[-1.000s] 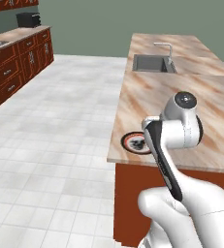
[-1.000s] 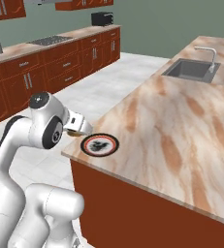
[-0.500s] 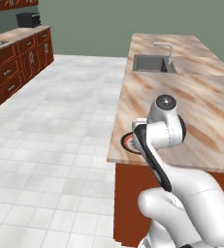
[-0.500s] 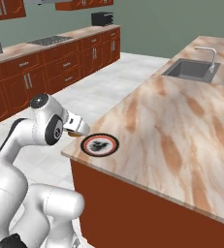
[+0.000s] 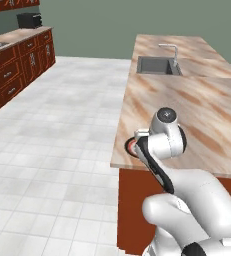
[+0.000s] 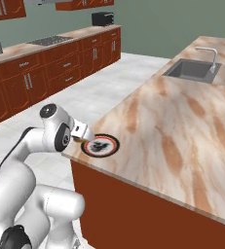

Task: Take the baked cake out of the oven and place it on the plate for cooling. Then close the oven door.

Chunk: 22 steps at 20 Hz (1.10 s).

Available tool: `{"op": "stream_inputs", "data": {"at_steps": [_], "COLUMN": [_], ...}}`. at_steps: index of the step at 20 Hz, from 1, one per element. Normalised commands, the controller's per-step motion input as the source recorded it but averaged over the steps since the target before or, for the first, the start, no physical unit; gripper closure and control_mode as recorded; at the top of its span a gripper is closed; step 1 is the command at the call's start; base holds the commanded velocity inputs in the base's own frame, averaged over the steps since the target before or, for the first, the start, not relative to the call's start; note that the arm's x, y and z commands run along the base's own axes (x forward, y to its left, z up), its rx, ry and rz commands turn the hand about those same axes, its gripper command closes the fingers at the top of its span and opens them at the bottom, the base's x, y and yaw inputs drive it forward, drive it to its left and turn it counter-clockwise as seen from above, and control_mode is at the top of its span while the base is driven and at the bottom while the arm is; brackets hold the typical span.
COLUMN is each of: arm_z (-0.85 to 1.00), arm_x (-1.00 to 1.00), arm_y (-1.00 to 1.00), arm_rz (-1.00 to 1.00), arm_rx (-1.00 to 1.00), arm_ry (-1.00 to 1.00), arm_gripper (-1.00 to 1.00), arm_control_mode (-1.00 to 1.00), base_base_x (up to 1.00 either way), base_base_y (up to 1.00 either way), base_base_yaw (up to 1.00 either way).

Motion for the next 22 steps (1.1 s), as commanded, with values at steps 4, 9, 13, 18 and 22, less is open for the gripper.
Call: {"op": "stream_inputs", "data": {"at_steps": [4,9,13,18,22], "arm_z": [-0.24,-0.15,-0.09,-0.22,-0.30], "arm_x": [0.31,0.31,0.32,0.26,0.32], "arm_y": [-0.05,-0.06,0.00,0.00,-0.02], "arm_rz": [0.00,0.00,0.00,0.00,0.00], "arm_rx": [0.00,0.00,0.00,0.00,0.00], "arm_ry": [0.01,0.06,0.09,0.08,0.01], "arm_gripper": [1.00,1.00,1.00,1.00,1.00], "arm_control_mode": [-1.00,-1.00,-1.00,-1.00,-1.00], "base_base_x": [0.00,0.00,0.00,0.00,0.00], "base_base_y": [0.00,0.00,0.00,0.00,0.00], "base_base_yaw": [0.00,0.00,0.00,0.00,0.00]}}
